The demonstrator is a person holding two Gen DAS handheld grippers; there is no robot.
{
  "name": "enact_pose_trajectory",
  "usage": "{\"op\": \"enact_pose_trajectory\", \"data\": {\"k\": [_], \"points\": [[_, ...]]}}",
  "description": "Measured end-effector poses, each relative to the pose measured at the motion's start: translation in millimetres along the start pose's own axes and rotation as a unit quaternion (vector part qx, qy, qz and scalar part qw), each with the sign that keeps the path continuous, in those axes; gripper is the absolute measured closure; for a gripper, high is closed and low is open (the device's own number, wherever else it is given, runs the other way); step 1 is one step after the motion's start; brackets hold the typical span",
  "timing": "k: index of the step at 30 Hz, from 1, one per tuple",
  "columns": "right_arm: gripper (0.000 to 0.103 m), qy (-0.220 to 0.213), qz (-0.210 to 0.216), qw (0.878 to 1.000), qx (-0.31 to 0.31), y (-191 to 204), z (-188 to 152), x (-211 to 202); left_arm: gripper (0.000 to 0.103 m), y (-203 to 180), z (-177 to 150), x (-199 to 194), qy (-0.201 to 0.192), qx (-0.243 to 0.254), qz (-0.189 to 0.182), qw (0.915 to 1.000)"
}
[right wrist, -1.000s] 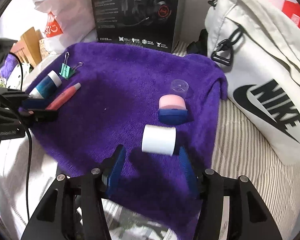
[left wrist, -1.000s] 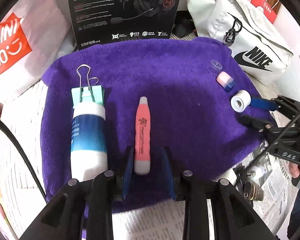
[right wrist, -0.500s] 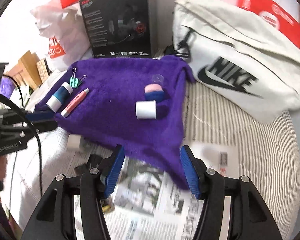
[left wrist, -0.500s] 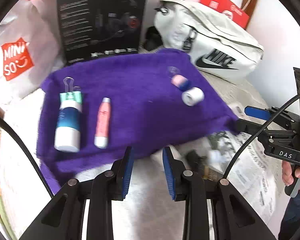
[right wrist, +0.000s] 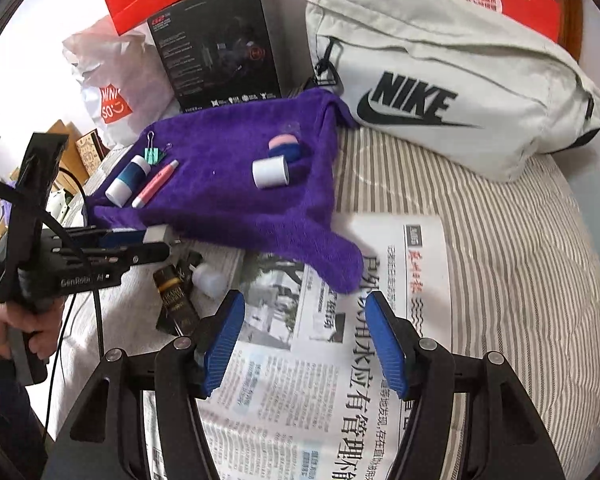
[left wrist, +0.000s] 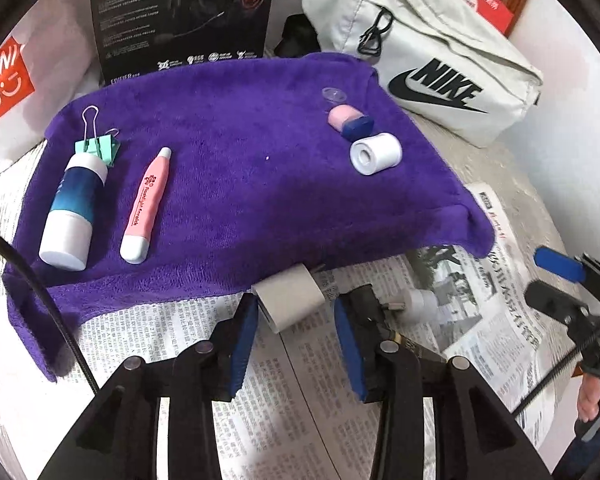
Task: Organize rigid objects
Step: 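Reach the left tool to the white plug charger while the right tool reaches toward the Grand Reserve tube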
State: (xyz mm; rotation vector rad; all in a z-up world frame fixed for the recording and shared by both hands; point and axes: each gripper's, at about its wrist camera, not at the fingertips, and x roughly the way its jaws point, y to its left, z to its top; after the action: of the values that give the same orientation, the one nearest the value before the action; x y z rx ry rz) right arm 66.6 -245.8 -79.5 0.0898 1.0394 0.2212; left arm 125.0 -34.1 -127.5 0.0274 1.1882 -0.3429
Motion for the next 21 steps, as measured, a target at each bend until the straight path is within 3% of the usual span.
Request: {"op": "enact_pose_trajectory", "data": {"k": [9, 21], "points": [[0.041, 0.015, 0.010, 1.000, 0.007, -7, -6, 11, 0.066, 0, 3, 7, 0.005, 0.005, 0.014, 0.9999], [0.041, 0.020, 0.020, 0.999, -0.017, 14, -4, 19, 0.067, 21, -19, -9, -0.003, 0.018, 0.015, 0.9997]]}}
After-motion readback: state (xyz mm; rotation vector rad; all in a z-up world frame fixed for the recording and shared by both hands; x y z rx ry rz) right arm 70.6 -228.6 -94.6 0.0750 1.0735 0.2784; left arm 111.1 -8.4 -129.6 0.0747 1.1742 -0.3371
